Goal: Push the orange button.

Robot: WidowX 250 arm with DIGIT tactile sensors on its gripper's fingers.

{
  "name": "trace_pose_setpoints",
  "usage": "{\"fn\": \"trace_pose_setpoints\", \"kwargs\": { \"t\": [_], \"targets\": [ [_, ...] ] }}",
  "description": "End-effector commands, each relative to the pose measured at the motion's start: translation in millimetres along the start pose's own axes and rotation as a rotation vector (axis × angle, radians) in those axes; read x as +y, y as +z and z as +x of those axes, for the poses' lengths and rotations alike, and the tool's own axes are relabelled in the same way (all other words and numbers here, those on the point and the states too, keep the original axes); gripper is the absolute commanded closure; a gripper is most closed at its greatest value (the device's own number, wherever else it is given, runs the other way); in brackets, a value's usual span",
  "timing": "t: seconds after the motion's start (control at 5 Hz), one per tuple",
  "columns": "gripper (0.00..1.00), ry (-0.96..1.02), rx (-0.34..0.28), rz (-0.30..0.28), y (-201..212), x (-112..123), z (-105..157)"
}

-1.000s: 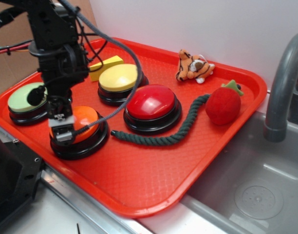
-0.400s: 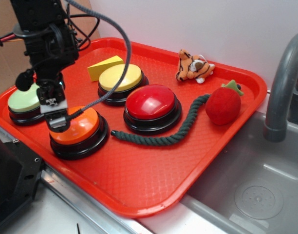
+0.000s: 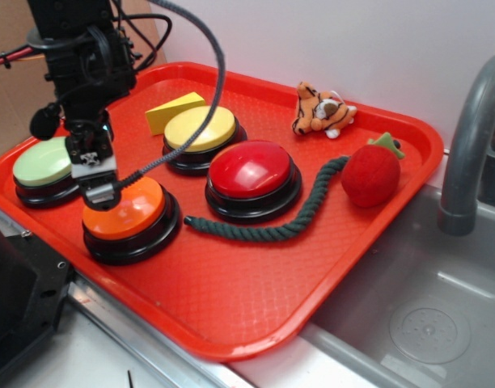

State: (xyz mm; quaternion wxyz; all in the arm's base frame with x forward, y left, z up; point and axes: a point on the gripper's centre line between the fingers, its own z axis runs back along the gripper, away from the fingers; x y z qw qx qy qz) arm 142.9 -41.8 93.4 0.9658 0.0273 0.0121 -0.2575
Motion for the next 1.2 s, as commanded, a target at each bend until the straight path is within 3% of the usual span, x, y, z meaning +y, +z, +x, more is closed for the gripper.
{"fn": "trace_pose_setpoints", "kwargs": {
  "t": [0.0,1.0],
  "targets": [
    [0.00,0.015,-0.045,0.007,16,3,7],
    [0.00,-0.007,-0.043,0.014,39,-9,23]
  ]
}}
